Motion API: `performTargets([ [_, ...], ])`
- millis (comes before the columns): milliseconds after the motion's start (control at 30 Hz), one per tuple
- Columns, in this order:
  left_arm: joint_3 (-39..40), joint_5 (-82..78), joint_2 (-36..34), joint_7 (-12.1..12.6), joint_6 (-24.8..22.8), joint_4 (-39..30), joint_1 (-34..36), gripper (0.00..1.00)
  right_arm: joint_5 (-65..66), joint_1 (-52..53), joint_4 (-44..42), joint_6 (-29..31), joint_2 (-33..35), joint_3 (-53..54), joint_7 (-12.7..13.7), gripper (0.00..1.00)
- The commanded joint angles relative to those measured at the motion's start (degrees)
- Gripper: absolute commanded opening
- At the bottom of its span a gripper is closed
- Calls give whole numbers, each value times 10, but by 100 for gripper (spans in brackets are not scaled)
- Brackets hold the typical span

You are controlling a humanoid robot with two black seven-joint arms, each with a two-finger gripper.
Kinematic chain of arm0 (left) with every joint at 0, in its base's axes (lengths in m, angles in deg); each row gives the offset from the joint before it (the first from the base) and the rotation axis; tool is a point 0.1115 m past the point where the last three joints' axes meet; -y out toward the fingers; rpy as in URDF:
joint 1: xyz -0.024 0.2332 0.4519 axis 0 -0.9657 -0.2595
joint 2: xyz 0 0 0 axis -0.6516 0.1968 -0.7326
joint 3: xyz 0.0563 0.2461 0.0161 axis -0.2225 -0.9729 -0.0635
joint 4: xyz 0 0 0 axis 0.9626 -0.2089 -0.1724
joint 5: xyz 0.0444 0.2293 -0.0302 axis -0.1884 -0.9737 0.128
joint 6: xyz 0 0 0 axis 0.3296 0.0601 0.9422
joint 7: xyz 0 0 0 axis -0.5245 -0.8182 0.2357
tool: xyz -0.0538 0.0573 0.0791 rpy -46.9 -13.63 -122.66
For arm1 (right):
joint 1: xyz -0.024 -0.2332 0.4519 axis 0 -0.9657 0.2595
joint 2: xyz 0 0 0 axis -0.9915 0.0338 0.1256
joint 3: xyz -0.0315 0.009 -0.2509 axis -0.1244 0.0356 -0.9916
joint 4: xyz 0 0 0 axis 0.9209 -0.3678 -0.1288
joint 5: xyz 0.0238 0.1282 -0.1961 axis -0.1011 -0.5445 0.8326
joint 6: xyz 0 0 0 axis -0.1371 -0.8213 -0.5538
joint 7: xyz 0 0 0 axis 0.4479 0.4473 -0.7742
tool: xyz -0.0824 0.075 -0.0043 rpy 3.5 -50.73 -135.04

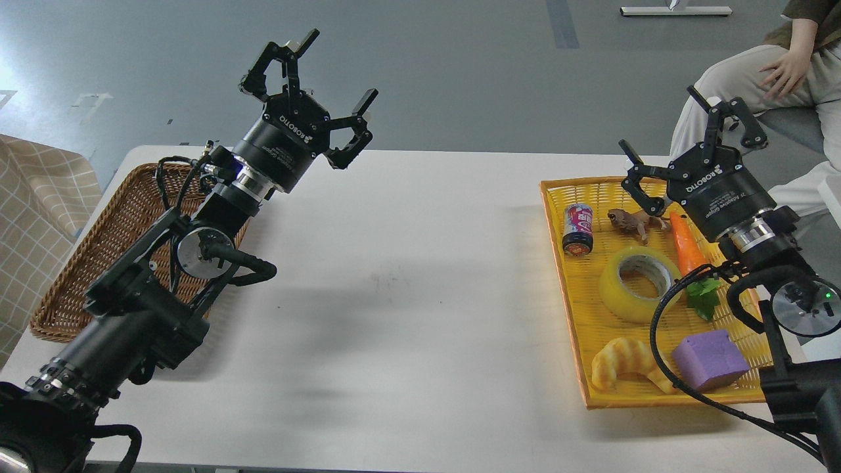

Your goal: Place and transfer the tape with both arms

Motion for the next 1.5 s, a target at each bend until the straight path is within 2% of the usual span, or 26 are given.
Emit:
performTargets([
  [0,0,0,2,0,0,0,-1,98,3,1,16,0,56,-40,1,100],
  [134,0,0,1,0,0,0,0,98,31,7,50,0,143,-113,0,100],
  [267,0,0,1,0,0,0,0,98,62,11,77,0,189,-141,0,100],
  [567,1,0,0,0,0,0,1,98,226,7,165,0,252,-143,-6,100],
  [701,0,0,-1,0,0,0,2,98,287,11,174,0,274,-143,-6,100],
  [768,0,0,-1,0,0,0,2,98,338,12,175,0,299,-143,-6,100],
  [935,0,0,-1,0,0,0,1,98,368,17,172,0,362,-143,-8,100],
  [1035,0,0,0,0,0,0,2,98,395,17,172,0,369,-144,-8,100],
  [1235,0,0,0,0,0,0,2,98,571,18,173,0,363,-170,-12,100],
  [1469,0,0,-1,0,0,0,1,98,635,30,172,0,363,-231,-22,100],
])
